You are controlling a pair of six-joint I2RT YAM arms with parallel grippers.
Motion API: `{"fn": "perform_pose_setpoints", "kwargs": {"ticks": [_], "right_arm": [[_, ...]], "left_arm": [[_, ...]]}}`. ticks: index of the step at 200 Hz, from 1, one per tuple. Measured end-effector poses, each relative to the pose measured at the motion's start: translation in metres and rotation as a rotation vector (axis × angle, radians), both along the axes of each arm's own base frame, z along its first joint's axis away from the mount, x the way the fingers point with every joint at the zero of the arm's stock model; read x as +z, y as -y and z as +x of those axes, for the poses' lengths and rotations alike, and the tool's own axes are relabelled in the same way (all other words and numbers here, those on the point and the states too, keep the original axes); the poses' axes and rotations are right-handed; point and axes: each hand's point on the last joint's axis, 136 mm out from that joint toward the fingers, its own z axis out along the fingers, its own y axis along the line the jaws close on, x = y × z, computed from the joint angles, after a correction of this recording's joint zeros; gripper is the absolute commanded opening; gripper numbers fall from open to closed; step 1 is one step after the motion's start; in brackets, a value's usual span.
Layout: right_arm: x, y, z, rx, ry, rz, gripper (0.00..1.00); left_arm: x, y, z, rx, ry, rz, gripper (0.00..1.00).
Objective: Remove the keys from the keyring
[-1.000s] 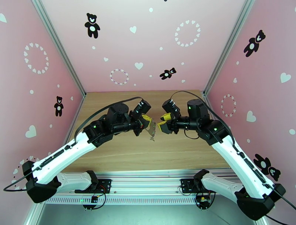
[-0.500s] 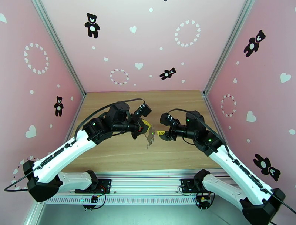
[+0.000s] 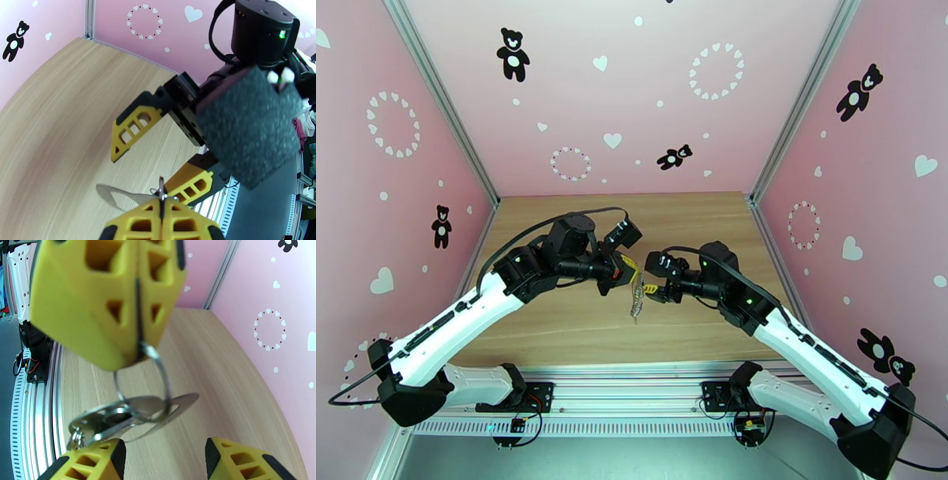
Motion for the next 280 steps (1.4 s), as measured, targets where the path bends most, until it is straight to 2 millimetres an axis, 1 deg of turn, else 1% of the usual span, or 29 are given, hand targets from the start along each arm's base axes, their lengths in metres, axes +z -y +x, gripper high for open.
{"fn": "perform_pose_setpoints", "kwargs": {"ticks": [28, 51, 76, 93, 110, 124, 133, 155, 186, 200, 216, 239, 264, 280], "right_arm": [[-0.001, 0.000, -0.001, -0.008, 0.014, 0.004, 0.57], [0.006, -0.001, -0.002, -0.005, 0.032, 0.027, 0.57], [0.015, -0.001, 0.000, -0.018, 0.059, 0.050, 0.54], [0.019, 0.000, 0.004, -0.041, 0.077, 0.057, 0.48], [0.022, 0.001, 0.006, -0.051, 0.097, 0.063, 0.38], [0.023, 0.002, 0.007, -0.059, 0.107, 0.062, 0.34], [0.023, 0.002, 0.008, -0.063, 0.109, 0.061, 0.27], [0.023, 0.002, 0.008, -0.063, 0.122, 0.054, 0.20], [0.021, 0.002, 0.006, -0.045, 0.132, 0.043, 0.15], [0.019, 0.002, 0.005, -0.037, 0.131, 0.036, 0.08], [0.018, 0.001, 0.004, -0.029, 0.130, 0.029, 0.07], [0.015, 0.003, 0.004, -0.036, 0.125, 0.016, 0.00], [0.016, 0.007, 0.007, -0.062, 0.143, -0.001, 0.00], [0.022, 0.009, 0.011, -0.086, 0.165, -0.006, 0.00]], "left_arm": [[0.005, 0.001, 0.002, 0.007, -0.005, -0.007, 0.00], [0.004, 0.001, 0.002, 0.015, -0.020, -0.006, 0.00], [0.003, 0.003, 0.004, 0.024, -0.042, -0.003, 0.00], [0.001, 0.005, 0.005, 0.032, -0.061, 0.000, 0.00], [0.000, 0.005, 0.005, 0.038, -0.082, 0.007, 0.00], [-0.001, 0.004, 0.004, 0.039, -0.096, 0.014, 0.00], [-0.002, 0.003, 0.003, 0.042, -0.105, 0.019, 0.00], [-0.001, 0.001, 0.001, 0.044, -0.115, 0.025, 0.00], [-0.001, 0.000, 0.000, 0.042, -0.125, 0.035, 0.00], [-0.001, 0.000, 0.000, 0.041, -0.127, 0.037, 0.00], [-0.001, 0.000, 0.000, 0.042, -0.129, 0.039, 0.00], [-0.003, 0.000, -0.001, 0.042, -0.139, 0.051, 0.00], [-0.005, 0.000, 0.000, 0.044, -0.152, 0.065, 0.00], [-0.007, 0.000, -0.001, 0.047, -0.163, 0.073, 0.00]]}}
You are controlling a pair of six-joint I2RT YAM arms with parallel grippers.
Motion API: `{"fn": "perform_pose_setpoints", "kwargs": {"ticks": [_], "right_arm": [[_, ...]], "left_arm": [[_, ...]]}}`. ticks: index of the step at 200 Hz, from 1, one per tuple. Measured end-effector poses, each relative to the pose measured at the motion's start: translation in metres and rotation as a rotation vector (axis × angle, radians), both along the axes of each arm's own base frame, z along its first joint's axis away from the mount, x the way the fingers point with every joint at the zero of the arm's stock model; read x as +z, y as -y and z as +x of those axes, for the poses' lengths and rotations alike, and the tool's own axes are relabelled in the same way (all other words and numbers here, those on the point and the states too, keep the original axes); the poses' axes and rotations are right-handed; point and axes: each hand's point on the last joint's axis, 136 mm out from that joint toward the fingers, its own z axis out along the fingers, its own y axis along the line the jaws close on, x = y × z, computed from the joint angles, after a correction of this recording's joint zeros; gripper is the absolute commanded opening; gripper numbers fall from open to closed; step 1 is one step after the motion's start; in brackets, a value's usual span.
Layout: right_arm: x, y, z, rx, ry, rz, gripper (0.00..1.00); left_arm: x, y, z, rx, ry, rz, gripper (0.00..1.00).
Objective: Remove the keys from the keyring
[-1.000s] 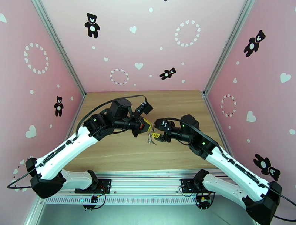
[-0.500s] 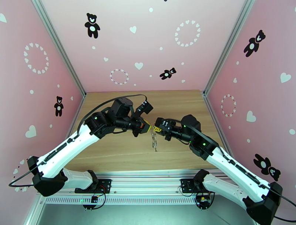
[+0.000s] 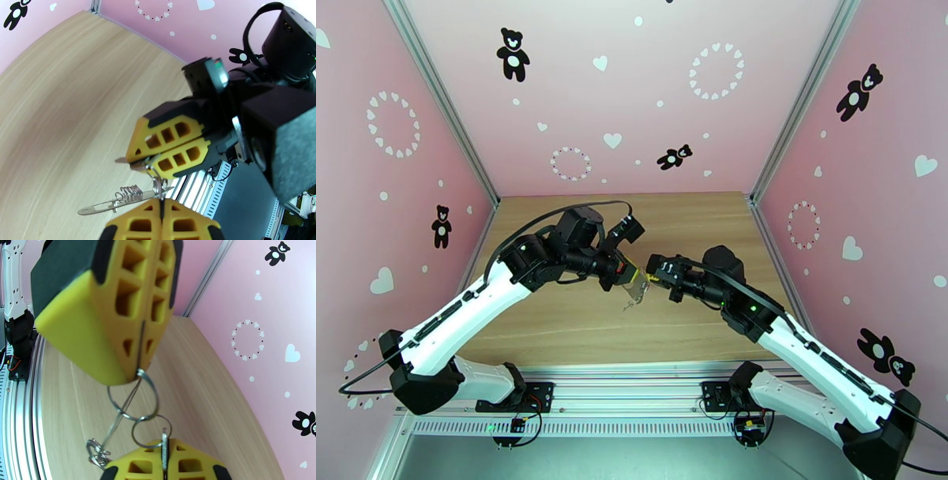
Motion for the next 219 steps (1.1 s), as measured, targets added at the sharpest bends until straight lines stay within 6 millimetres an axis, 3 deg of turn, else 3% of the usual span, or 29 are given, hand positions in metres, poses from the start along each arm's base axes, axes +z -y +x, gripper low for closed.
{"fn": "perform_pose_setpoints", "kwargs": {"ticks": [37, 95, 115, 130, 145, 188, 219], "right_arm": [[0.015, 0.003, 0.003, -0.022, 0.049, -0.011, 0.00], [0.015, 0.003, 0.003, 0.005, 0.120, -0.061, 0.00], [0.016, 0.003, 0.001, 0.023, 0.140, -0.080, 0.00], [0.020, 0.003, -0.002, 0.040, 0.157, -0.088, 0.00], [0.028, 0.003, -0.003, 0.047, 0.171, -0.092, 0.00], [0.046, 0.004, -0.004, 0.052, 0.185, -0.105, 0.00], [0.042, 0.006, -0.004, 0.049, 0.157, -0.124, 0.00]], "left_arm": [[0.001, 0.001, 0.001, 0.013, -0.022, 0.003, 0.00], [-0.011, 0.008, 0.004, 0.039, -0.115, 0.019, 0.00], [-0.014, 0.011, 0.005, 0.042, -0.134, 0.023, 0.03], [-0.012, 0.012, 0.004, 0.045, -0.144, 0.014, 0.20], [-0.009, 0.012, 0.004, 0.052, -0.143, -0.004, 0.24], [0.006, -0.008, -0.007, 0.092, -0.067, -0.115, 0.28], [0.014, -0.025, -0.016, 0.114, 0.089, -0.238, 0.32]]}}
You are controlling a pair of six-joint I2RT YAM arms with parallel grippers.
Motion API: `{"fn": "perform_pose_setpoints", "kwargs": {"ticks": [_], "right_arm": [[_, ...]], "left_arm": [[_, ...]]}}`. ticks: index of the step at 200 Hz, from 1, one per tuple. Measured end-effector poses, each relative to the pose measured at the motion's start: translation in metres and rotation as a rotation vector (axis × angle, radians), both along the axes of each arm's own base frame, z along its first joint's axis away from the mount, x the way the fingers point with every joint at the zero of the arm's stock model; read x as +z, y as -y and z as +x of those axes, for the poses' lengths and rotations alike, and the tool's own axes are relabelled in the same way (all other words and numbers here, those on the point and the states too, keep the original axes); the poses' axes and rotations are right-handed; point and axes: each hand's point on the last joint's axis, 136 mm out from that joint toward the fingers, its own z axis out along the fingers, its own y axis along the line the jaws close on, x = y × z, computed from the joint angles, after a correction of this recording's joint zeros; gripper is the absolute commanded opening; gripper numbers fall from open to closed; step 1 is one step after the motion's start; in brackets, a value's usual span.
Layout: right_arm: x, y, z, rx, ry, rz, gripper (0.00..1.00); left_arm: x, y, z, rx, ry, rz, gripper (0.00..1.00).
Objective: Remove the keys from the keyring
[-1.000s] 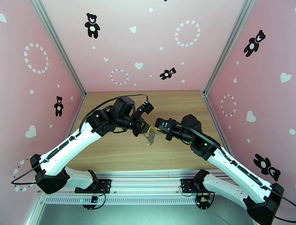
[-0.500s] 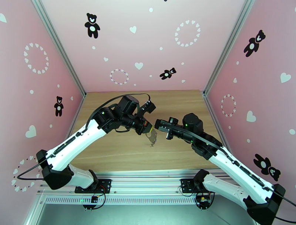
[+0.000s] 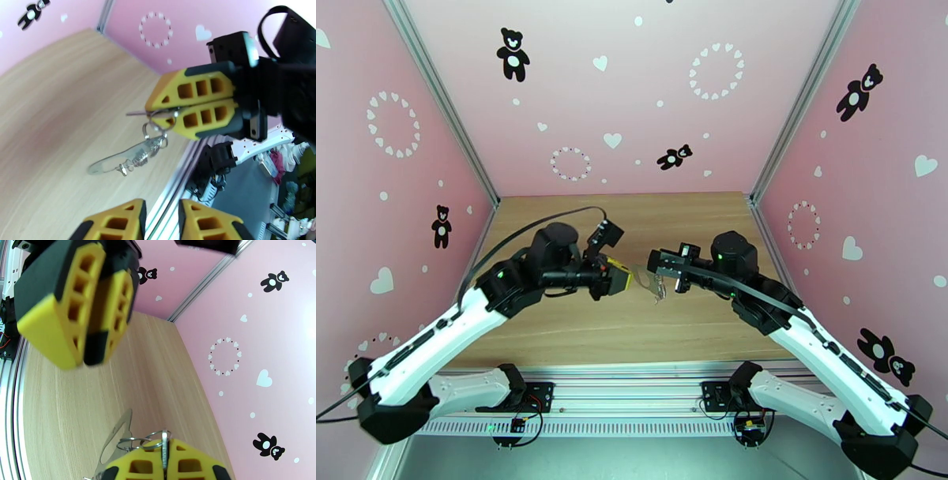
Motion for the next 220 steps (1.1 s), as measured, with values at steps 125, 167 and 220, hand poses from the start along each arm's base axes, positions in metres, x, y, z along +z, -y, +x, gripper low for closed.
{"fn": "perform_pose_setpoints", "kwargs": {"ticks": [125, 167, 220], "right_arm": [[0.001, 0.001, -0.005, -0.011, -0.111, 0.018, 0.00], [-0.003, -0.001, -0.001, -0.029, -0.155, 0.015, 0.00], [-0.004, -0.003, 0.003, -0.044, -0.190, 0.015, 0.00]], "left_arm": [[-0.006, 0.030, 0.006, -0.061, 0.648, -0.085, 0.36], [-0.014, 0.038, 0.024, -0.004, 0.698, -0.064, 0.35], [-0.024, 0.044, 0.031, 0.017, 0.713, -0.069, 0.25]]}}
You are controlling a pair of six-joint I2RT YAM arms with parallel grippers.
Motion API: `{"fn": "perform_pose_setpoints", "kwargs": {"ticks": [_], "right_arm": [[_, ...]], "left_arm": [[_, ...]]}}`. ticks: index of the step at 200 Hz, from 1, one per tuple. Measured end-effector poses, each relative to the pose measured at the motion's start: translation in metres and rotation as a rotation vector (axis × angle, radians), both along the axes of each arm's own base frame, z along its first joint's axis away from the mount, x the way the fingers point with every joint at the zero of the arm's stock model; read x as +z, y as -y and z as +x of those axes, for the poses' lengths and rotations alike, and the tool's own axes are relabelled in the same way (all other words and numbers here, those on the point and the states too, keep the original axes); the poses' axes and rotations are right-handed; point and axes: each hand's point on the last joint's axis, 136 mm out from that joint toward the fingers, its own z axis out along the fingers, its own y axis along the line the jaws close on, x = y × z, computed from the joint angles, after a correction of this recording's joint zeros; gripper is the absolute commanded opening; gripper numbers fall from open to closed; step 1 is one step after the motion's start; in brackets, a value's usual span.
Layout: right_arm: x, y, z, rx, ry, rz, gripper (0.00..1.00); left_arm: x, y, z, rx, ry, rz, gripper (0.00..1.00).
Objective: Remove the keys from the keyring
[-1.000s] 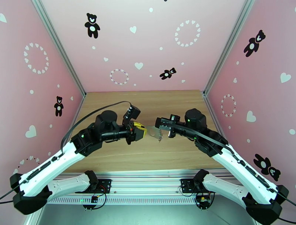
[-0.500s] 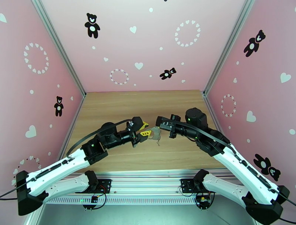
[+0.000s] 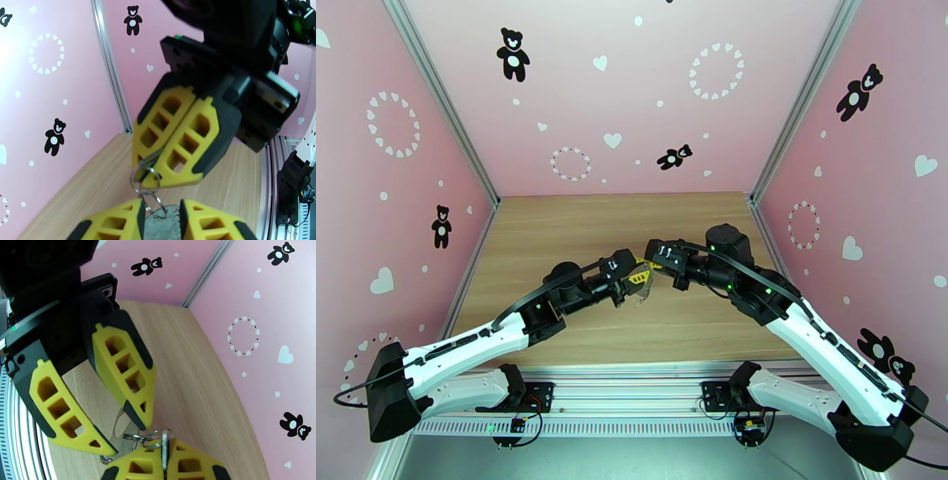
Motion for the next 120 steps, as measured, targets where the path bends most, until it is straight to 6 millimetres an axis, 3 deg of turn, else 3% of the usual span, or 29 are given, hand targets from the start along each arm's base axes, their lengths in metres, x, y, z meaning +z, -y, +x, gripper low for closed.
{"fn": "perform_pose_setpoints", "kwargs": {"ticks": [67, 93, 120], "right_arm": [[-0.0016, 0.0020, 0.0022, -0.022, -0.011, -0.002, 0.00], [-0.0017, 0.0027, 0.0032, -0.029, -0.010, -0.004, 0.00], [-0.0027, 0.0035, 0.0052, -0.041, -0.011, -0.007, 0.00]], "left_arm": [[-0.0084, -0.0028, 0.0053, 0.034, -0.001, -0.001, 0.16], [-0.0067, -0.0024, 0.0054, 0.034, 0.003, -0.008, 0.17], [-0.0064, -0.0018, 0.0043, 0.026, 0.001, -0.010, 0.25]]}}
